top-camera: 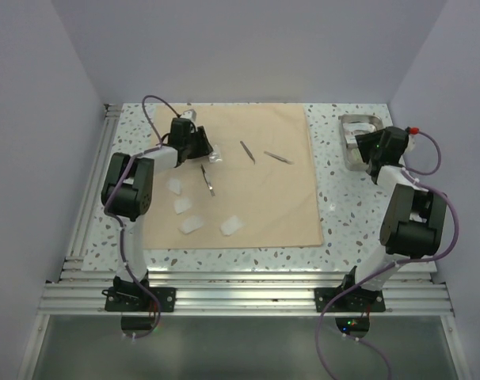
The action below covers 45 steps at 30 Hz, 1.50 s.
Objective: Prepare the surgical pack
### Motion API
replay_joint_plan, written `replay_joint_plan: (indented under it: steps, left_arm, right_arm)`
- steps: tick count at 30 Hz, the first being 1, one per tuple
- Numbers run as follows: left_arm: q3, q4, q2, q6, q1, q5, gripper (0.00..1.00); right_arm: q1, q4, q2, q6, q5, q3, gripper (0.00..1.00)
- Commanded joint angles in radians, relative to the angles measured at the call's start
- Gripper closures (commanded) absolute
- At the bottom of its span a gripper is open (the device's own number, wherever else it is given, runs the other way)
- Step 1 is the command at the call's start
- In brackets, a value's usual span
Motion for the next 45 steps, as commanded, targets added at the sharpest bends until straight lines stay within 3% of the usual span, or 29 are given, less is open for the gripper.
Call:
replay_joint_plan:
  steps: [1, 11, 13, 17, 21, 23, 28, 33, 36, 38, 40, 45]
  left_arm:
    - [0.04, 0.033, 0.018, -0.046, 0.015, 0.122, 0.51]
    - [-0.012, 0.175, 0.057, -0.179, 0.087, 0.349, 0.79]
    - [-0.009, 0.182, 0.067, -0.19, 0.095, 0.364, 0.8]
    - [-0.002, 0.202, 0.098, -0.211, 0.101, 0.406, 0.78]
    - [0.02, 0.197, 0.123, -0.225, 0.101, 0.43, 0.6]
    - [0.02, 0.202, 0.123, -0.228, 0.101, 0.43, 0.56]
    - [0.035, 0.199, 0.138, -0.236, 0.1, 0.444, 0.58]
    - [0.06, 0.202, 0.16, -0.253, 0.098, 0.46, 0.66]
    - [0.077, 0.191, 0.169, -0.251, 0.095, 0.461, 0.75]
    - [0.09, 0.185, 0.176, -0.248, 0.092, 0.467, 0.83]
    - [0.098, 0.191, 0.184, -0.248, 0.09, 0.482, 1.0]
    - [0.054, 0.342, 0.166, -0.323, 0.09, 0.607, 1.0]
  right_arm:
    - [0.001, 0.05, -0.039, -0.014, -0.032, 0.016, 0.58]
    - [0.006, 0.05, -0.011, -0.011, -0.066, 0.023, 0.59]
    - [0.013, 0.05, -0.028, -0.023, -0.049, 0.017, 0.59]
    - [0.026, 0.047, -0.061, -0.041, -0.028, 0.011, 0.59]
    - [0.029, 0.036, -0.079, -0.044, -0.031, 0.02, 0.59]
    - [0.03, 0.031, -0.088, -0.044, -0.031, 0.026, 0.59]
    - [0.032, 0.027, -0.091, -0.041, -0.035, 0.029, 0.59]
    - [0.038, 0.03, -0.091, -0.035, -0.044, 0.028, 0.59]
    - [0.044, 0.034, -0.091, -0.031, -0.061, 0.026, 0.59]
    - [0.049, 0.039, -0.093, -0.031, -0.072, 0.023, 0.59]
    - [0.058, 0.045, -0.09, -0.034, -0.101, 0.022, 0.59]
    - [0.07, 0.172, -0.105, 0.002, -0.219, -0.047, 0.58]
